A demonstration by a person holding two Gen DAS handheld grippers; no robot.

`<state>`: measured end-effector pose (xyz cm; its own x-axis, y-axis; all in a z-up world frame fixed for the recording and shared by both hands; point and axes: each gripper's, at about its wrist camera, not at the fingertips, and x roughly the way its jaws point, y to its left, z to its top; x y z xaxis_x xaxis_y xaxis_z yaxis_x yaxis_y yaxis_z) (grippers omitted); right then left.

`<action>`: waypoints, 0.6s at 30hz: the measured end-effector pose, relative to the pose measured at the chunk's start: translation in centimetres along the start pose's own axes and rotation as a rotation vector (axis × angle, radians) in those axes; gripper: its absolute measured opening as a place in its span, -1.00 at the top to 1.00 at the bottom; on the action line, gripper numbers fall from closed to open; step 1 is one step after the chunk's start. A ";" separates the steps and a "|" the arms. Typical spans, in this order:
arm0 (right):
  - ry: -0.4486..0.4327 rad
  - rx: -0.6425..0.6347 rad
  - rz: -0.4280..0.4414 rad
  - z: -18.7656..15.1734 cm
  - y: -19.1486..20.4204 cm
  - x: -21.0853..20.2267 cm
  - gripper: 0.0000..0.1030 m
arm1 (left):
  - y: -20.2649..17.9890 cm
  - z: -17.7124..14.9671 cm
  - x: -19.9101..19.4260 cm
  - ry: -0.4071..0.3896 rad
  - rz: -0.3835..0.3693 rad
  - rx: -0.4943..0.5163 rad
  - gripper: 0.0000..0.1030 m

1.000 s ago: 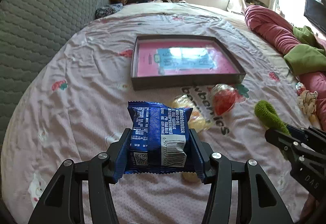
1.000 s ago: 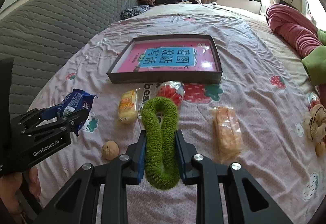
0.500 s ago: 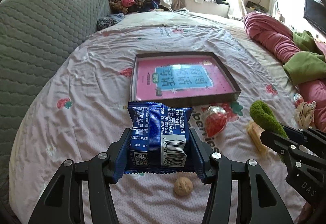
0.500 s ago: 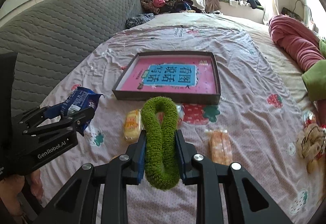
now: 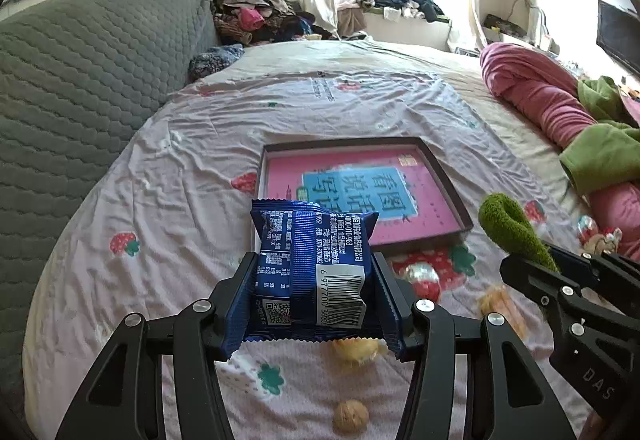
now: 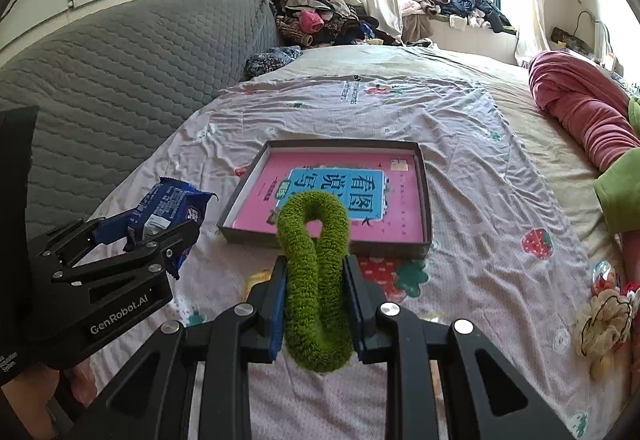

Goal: Organize objects
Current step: 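Lift and carry the blue packet and green ring over the tray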

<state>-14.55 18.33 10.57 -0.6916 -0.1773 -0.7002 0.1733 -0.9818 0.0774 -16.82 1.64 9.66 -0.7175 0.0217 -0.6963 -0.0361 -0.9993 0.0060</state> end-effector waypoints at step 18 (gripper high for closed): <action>-0.046 0.004 -0.012 4.7 -0.7 1.6 0.49 | -0.5 4.2 2.6 -0.025 0.029 -0.016 -0.09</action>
<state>-19.11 18.41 12.76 -0.7253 -0.1682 -0.6676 0.1621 -0.9842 0.0718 -21.61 2.34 10.82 -0.7351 -0.0068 -0.6779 -0.0040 -0.9999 0.0144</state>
